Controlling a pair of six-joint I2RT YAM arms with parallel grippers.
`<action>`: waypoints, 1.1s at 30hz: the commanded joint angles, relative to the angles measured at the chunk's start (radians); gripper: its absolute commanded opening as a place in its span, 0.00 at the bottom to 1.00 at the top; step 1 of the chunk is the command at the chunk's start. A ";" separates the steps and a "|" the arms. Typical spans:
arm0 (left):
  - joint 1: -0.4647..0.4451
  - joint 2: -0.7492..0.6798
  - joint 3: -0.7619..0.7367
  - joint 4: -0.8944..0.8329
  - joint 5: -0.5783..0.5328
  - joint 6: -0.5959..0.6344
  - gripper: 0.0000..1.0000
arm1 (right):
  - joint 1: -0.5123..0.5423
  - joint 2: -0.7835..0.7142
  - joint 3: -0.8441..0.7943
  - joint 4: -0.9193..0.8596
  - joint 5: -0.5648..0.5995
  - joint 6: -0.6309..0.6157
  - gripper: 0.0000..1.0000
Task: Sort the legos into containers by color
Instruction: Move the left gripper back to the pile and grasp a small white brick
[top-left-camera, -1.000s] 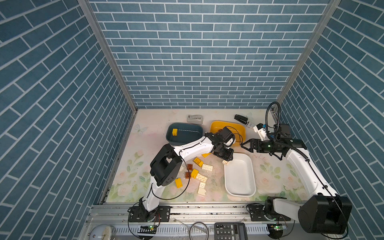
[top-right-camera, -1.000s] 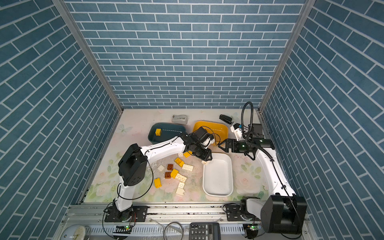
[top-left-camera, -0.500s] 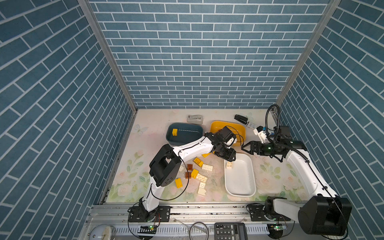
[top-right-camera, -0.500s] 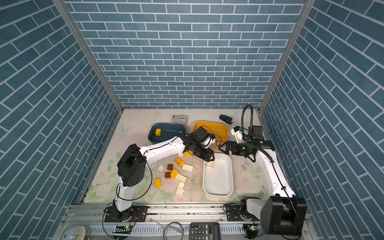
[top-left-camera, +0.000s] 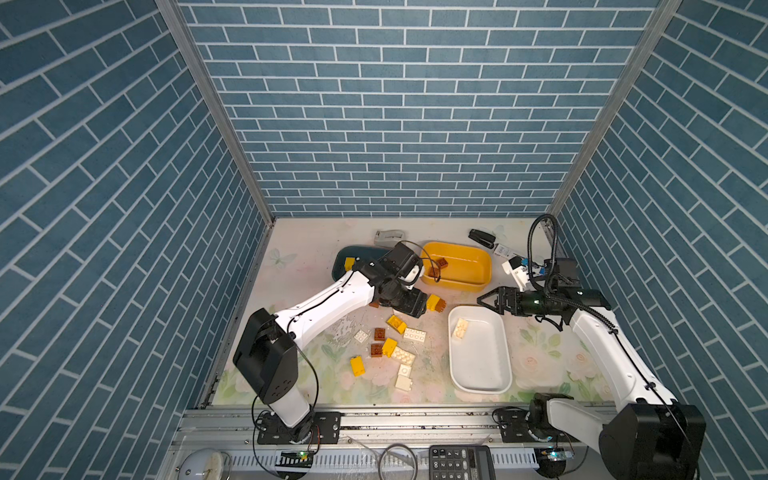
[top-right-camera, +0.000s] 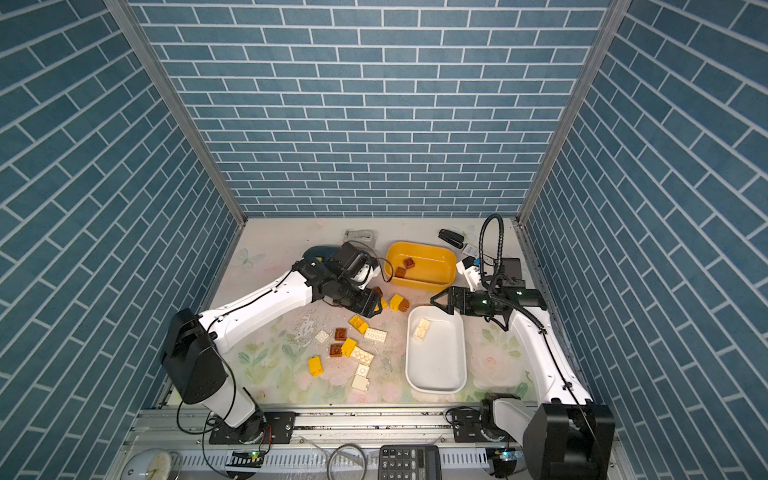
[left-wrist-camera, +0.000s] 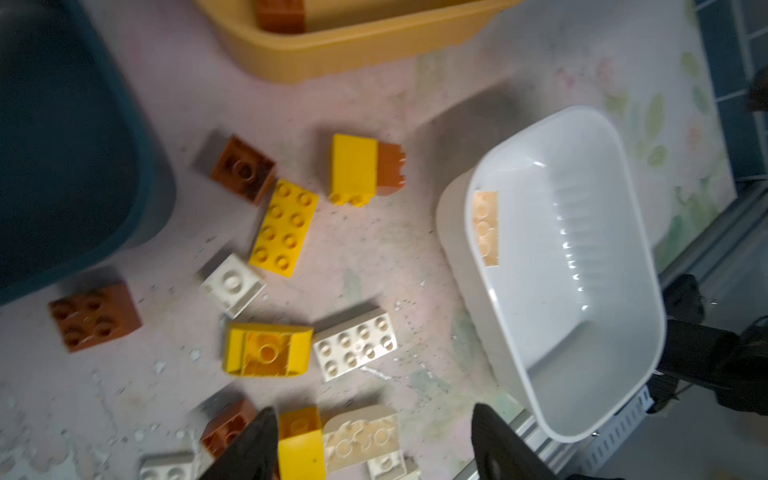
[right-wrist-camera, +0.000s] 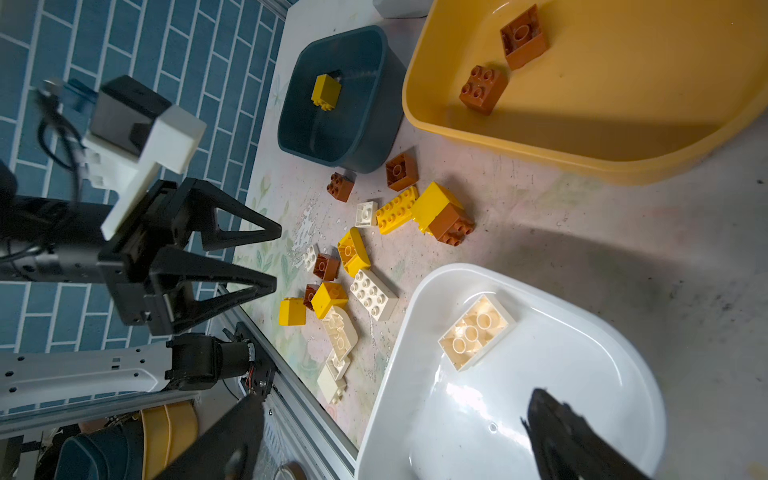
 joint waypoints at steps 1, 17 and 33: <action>0.042 -0.080 -0.093 -0.116 -0.105 -0.051 0.77 | 0.034 -0.010 -0.016 0.054 -0.017 0.046 0.99; 0.197 -0.251 -0.421 0.084 -0.270 -0.850 0.76 | 0.139 0.085 0.027 0.082 0.021 0.063 0.98; 0.188 -0.027 -0.446 0.147 -0.240 -1.041 0.65 | 0.140 0.103 0.031 0.029 0.033 0.026 0.99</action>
